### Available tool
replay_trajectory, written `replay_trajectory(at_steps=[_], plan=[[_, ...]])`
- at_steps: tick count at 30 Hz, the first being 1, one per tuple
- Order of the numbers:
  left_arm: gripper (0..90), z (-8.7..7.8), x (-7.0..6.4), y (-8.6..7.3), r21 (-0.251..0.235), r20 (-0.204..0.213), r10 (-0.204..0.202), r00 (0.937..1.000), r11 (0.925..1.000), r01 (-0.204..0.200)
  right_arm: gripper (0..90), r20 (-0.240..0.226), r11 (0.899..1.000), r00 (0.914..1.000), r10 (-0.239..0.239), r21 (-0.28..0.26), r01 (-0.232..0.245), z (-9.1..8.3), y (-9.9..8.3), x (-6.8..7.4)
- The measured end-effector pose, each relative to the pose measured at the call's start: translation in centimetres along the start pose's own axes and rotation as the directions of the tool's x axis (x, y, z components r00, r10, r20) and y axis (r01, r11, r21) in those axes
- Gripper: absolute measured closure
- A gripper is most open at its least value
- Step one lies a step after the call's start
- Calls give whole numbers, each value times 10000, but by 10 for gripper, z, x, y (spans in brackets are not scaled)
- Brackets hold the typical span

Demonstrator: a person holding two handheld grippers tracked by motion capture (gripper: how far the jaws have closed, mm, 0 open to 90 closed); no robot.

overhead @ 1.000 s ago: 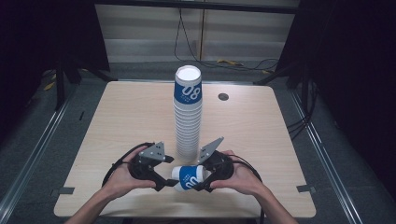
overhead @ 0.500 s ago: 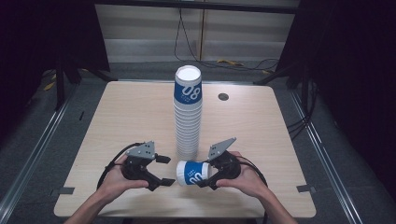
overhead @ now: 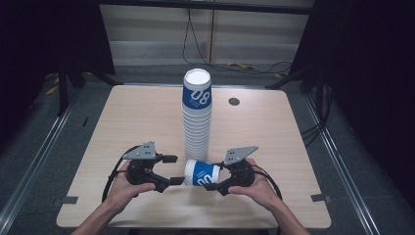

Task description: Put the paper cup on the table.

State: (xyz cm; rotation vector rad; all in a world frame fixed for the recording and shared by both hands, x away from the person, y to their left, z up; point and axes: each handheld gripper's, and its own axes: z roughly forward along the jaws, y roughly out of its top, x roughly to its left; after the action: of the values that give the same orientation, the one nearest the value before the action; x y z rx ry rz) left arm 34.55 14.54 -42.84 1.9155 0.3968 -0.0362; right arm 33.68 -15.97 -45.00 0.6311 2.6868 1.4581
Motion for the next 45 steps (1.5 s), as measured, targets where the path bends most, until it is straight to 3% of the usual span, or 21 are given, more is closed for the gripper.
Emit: replay_trajectory(at_steps=[6,11,19,22,23,31,40,45], plan=[[206,1,0,-1,-107,7,-37,10000,9999,37,277,-24,9995,10000,40,-322,-41,2,-3,3],[205,1,0,0,-352,126,-63,9999,9994,68,278,-389,9945,9992,-37,-1052,-4,6,-3,6],[197,1,1,-3,-482,177,-226,9996,9986,234,278,-297,9943,9995,71,-1061,-102,8,-7,5],[195,1,0,-3,-580,205,-203,9996,9981,215,278,-631,9916,9979,115,-1282,-195,8,-9,5],[195,1,0,-2,-653,199,-186,9996,9977,198,278,-555,9910,9985,20,-1336,-94,8,-9,6],[189,0,-2,-2,-1010,181,-104,9998,9948,121,279,-413,9788,9991,-82,-2048,-4,3,-10,3],[158,-1,-3,-3,-1139,166,-111,9998,9934,129,279,-908,9611,9952,-360,-2762,96,5,-11,5],[157,2,-4,-4,-1135,354,-161,9992,9933,200,279,-1142,9534,9923,-470,-3015,105,7,-12,7]])
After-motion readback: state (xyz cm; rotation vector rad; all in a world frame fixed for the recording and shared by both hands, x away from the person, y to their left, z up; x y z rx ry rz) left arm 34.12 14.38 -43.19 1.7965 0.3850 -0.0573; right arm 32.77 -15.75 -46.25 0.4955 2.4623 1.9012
